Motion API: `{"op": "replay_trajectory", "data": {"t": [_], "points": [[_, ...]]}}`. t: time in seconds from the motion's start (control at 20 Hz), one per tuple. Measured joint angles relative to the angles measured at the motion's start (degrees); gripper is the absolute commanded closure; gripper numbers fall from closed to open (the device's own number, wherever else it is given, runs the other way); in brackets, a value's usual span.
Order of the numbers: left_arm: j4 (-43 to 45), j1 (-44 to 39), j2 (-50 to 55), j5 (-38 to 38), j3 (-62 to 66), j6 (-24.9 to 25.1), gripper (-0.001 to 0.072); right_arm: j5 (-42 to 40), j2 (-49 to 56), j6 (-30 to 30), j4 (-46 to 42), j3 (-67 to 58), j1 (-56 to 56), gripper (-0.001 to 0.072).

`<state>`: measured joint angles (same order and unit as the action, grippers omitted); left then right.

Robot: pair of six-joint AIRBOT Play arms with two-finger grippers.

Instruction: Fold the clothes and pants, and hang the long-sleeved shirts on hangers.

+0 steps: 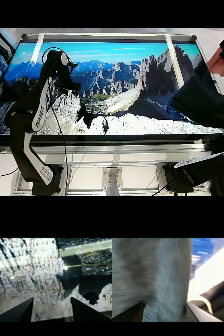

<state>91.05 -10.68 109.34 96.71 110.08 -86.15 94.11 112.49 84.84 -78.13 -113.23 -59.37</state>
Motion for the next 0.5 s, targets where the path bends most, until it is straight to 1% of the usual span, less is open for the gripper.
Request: {"op": "replay_trajectory", "data": {"t": [0.25,0.4,0.45,0.5], "points": [[0.0,0.0,0.7,0.0,0.0,0.0,0.0175,-1.8,-4.7,2.0,0.2,0.0,-2.8,0.0171],[0.0,0.0,0.9,0.0,0.0,0.0,0.0175,-4.3,-9.4,2.5,3.2,0.0,-1.4,0.018],[0.0,0.0,1.0,0.0,0.0,0.0,0.0175,-4.8,-11.1,2.5,5.2,0.0,-0.2,0.0217],[0.0,0.0,1.0,0.0,0.0,0.0,0.0175,-5.2,-12.7,2.5,7.2,0.0,1.4,0.043]]}}
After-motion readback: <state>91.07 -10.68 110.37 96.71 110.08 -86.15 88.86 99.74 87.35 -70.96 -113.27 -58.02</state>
